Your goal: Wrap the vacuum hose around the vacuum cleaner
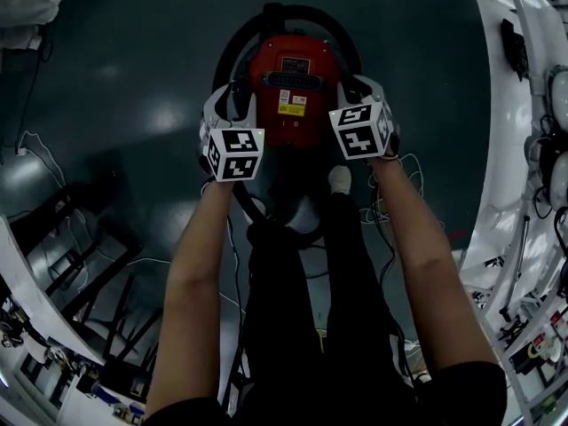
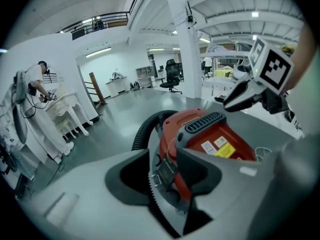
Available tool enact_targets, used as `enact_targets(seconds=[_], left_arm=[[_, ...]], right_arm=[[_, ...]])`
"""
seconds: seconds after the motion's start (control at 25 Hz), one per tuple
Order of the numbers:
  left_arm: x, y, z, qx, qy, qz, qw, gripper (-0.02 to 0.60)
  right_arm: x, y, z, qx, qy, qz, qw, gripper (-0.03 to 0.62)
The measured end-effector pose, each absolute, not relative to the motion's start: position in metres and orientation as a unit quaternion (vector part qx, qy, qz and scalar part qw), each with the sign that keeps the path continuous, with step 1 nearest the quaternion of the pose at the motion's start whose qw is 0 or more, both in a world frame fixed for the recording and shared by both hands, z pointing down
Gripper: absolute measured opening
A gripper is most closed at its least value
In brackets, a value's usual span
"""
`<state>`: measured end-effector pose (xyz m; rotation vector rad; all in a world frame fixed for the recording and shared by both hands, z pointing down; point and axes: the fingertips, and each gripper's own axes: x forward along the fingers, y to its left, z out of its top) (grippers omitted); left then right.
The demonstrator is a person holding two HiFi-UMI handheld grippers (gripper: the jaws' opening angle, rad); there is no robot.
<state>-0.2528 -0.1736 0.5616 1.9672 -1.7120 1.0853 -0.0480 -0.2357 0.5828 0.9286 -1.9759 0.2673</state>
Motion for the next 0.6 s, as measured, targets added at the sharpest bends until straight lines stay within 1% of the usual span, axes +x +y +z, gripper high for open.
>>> enact_targets(seconds=[0.28, 0.6], left_arm=[[-0.247, -0.144, 0.558, 0.691, -0.6, 0.369, 0.166, 0.17], [-0.24, -0.086, 0.563, 0.694, -0.594, 0.365, 0.179, 0.17]], right_arm=[[-0.044, -0.201, 0.579, 0.374, -0.805, 0.12, 0.444, 0.071], [-0.033, -0.126, 0.598, 0.37, -0.798, 0.156, 0.449, 0.067]])
